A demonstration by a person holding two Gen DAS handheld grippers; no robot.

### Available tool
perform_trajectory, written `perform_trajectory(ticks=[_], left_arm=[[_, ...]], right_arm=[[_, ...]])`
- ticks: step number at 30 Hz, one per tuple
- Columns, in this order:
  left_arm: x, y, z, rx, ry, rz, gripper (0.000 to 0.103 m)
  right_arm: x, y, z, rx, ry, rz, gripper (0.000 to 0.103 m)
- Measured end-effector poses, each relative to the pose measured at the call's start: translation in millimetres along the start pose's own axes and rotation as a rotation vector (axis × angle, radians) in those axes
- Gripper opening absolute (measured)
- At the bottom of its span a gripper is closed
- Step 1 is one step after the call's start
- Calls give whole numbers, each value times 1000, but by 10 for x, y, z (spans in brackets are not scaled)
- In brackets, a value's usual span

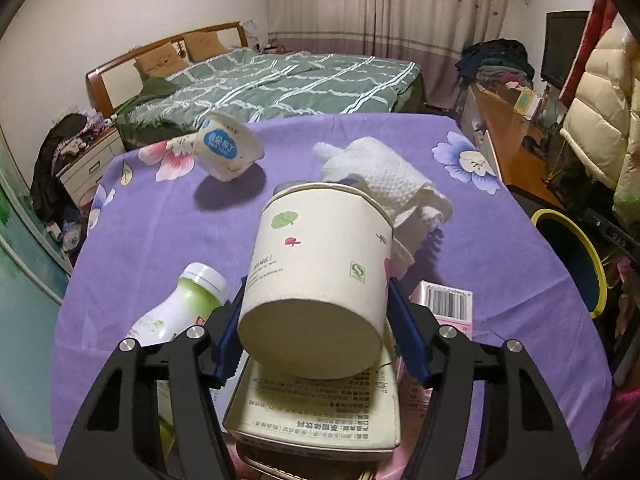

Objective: Collect trash
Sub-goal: 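Grasp the white paper cup with the left tool and lift it, then carry the paper cup over the yellow bin and open the left tool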

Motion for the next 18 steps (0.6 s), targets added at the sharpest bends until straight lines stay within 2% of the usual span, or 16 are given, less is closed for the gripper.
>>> perform_trajectory(ticks=[11,18], left_arm=[[197,-337,54,61,40,-41,62],[678,-545,115,82,117,-113,62]], right_arm=[[16,-111,-18,14,5,20,38],[171,-289,-46,35,16,0,38]])
Point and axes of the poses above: each gripper's, at about its wrist camera, not at the fingertips, and y roughly the way its jaws point, x to its right, z to its top, the point moved 4 cm from there along y, roughly the way its jaws point, and after that the axes turned 1 degree about -x, right-handed, at the moved point
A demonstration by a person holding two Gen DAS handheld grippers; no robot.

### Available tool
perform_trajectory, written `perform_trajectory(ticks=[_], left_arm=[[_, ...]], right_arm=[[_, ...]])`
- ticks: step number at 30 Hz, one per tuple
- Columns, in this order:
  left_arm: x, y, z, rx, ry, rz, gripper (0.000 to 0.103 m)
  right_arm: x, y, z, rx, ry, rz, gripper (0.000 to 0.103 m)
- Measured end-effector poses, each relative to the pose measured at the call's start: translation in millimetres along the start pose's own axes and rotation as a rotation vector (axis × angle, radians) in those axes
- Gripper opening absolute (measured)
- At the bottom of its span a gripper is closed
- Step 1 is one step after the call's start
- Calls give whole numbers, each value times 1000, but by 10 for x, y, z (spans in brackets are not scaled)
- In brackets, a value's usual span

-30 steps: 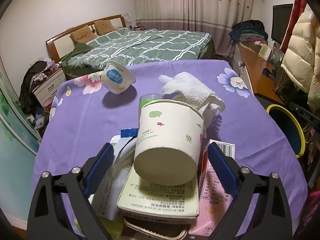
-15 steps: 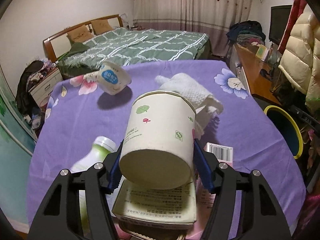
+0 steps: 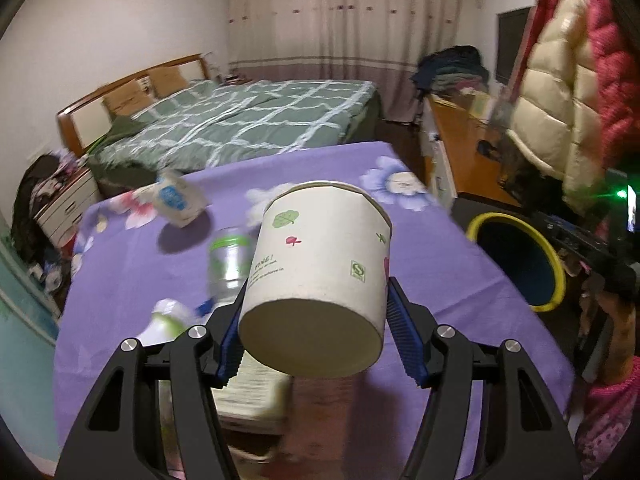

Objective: Collect trash
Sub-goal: 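Carry the paper cup over the yellow bin and open the left tool, then reach the right tool to the white tissue and grasp it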

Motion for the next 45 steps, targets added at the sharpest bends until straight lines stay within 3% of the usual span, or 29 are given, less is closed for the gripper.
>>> perform_trajectory(ticks=[14,25,29,33,40,45], left_arm=[[1844,650,309,-59,191,-221,63],[2805,1426,425,-176,247,-292,65],[2886,1580,480,-188,241,-292,78],[2774,1497,557,-174,206,-304,80],[2042,804,532,-82,127,-283,87],[1361,304,382,-18,73,-204,88]], right_arm=[[733,-232,-147,10,53,-65,42],[1153,-391,-243,17,82,-112,49],[1202,-378,-269,5,92,-123,51],[1162,-390,-276,0,89,-126,51],[861,-368,-271,-3,60,-91,54],[433,-304,-274,-18,3,-31,54]])
Point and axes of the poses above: each gripper's, at about its wrist camera, not at the fingertips, and y roughly the way its jaws point, x to its right, z to its top, the point moved 4 cm from there along y, roughly the way its jaws point, and after that the axes turned 1 degree about -x, right-handed, at the moved point
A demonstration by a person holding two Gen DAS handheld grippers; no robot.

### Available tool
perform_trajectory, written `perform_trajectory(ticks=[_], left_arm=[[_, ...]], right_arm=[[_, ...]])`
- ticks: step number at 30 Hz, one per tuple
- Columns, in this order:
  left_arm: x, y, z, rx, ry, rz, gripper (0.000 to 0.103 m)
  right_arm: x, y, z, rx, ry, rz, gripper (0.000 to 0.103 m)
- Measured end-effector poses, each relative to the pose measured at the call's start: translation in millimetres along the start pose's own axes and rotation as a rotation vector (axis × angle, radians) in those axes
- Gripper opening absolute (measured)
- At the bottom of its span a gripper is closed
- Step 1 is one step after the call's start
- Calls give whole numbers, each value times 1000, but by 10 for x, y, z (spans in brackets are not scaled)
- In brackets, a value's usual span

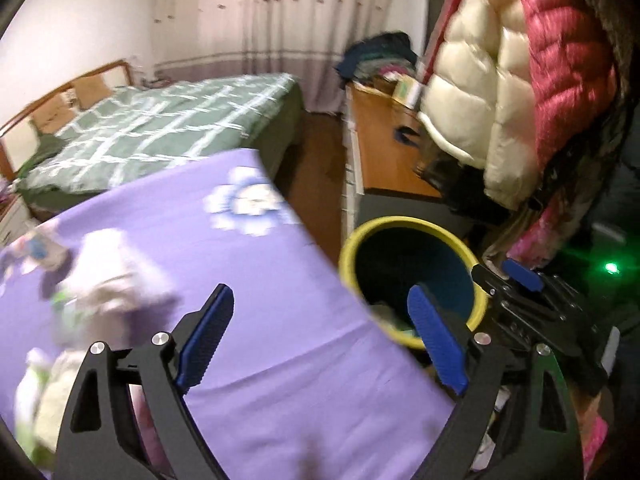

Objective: Collect trash
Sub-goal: 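Reach the right tool to the white tissue and grasp it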

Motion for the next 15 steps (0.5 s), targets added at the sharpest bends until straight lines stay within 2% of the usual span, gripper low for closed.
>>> perform_trajectory(ticks=[2,5,11,15], left_arm=[[-257,-227,-87,28,-31,39,88],[-732,-573,-243,67,-81,143,90],[-1627,-1071,-541,101,-197,292,91],[-2112,-1313,-712,123,-268,348,91]], right_arm=[[-173,3,3,-3,-21,24,54],[-556,20,8,-8,-71,80,55],[-1344,32,39,-21,-177,183,55],[-1919,-3,104,-15,-254,254,55]])
Point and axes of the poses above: each gripper's, at about its wrist camera, not at the fingertips, and y roughly the way its jaws point, x to its right, z to its top, the point moved 4 cm from there along y, roughly the way its jaws point, and after that the axes turned 1 degree about -x, right-handed, at the moved point
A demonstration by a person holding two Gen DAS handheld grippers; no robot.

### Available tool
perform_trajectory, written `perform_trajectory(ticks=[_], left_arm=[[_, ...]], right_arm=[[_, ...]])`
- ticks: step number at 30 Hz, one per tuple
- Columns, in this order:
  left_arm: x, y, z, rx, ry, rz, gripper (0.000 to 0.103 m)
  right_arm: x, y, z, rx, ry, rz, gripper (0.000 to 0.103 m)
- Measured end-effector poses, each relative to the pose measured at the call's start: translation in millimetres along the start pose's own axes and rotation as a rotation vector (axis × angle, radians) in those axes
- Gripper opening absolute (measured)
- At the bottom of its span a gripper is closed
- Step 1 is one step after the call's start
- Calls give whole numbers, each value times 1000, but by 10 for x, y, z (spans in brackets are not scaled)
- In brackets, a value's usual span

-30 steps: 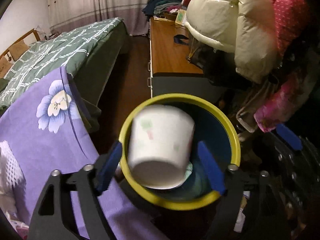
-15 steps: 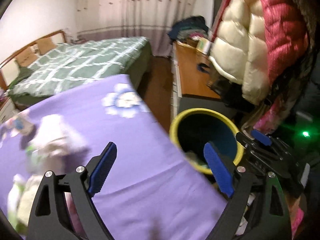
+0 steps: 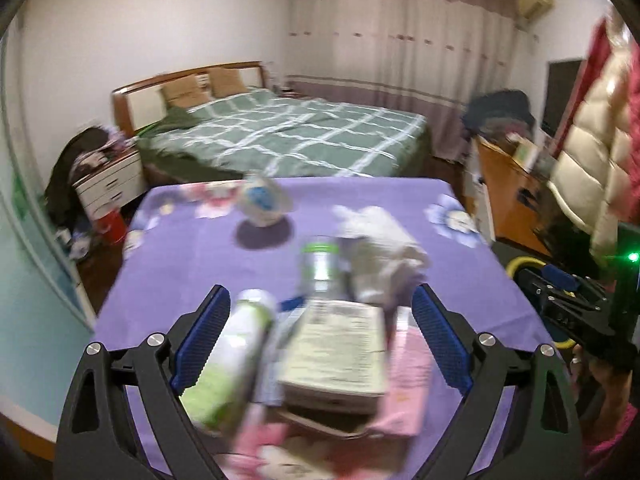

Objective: Collect trash
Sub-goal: 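Reach the right tool to the white tissue and grasp it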

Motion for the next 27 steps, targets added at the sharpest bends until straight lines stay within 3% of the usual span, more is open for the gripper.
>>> perform_trajectory(ticks=[4,10,19,22,24,27], left_arm=[[-347,-30,-25,16,-37,30,91],[-524,-42,-125,12,-53,24,91],[-498,4,-193,1,-60,-1,91],[-483,16,-209,-2,-58,-10,92],[-471,25,-219,-5,-58,-15,92],[-454,31,-222,-4,-57,-19,92]], right_arm=[[-497,111,240,6,-66,78,55],[-1114,398,566,-21,-131,168,55],[-1272,989,702,-157,-102,185,55],[-1293,1071,631,-194,-96,207,41],[-1317,1112,602,-220,-105,220,21],[-1346,1059,618,-196,-113,220,9]])
Point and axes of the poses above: each gripper's, at about its wrist camera, not at the fingertips, and y roughly the way its jaws point, x to its right, z to its top, the point moved 4 cm from there along y, roughly the way its jaws point, and after that the axes turned 1 degree about -x, right-handed, at the moved point
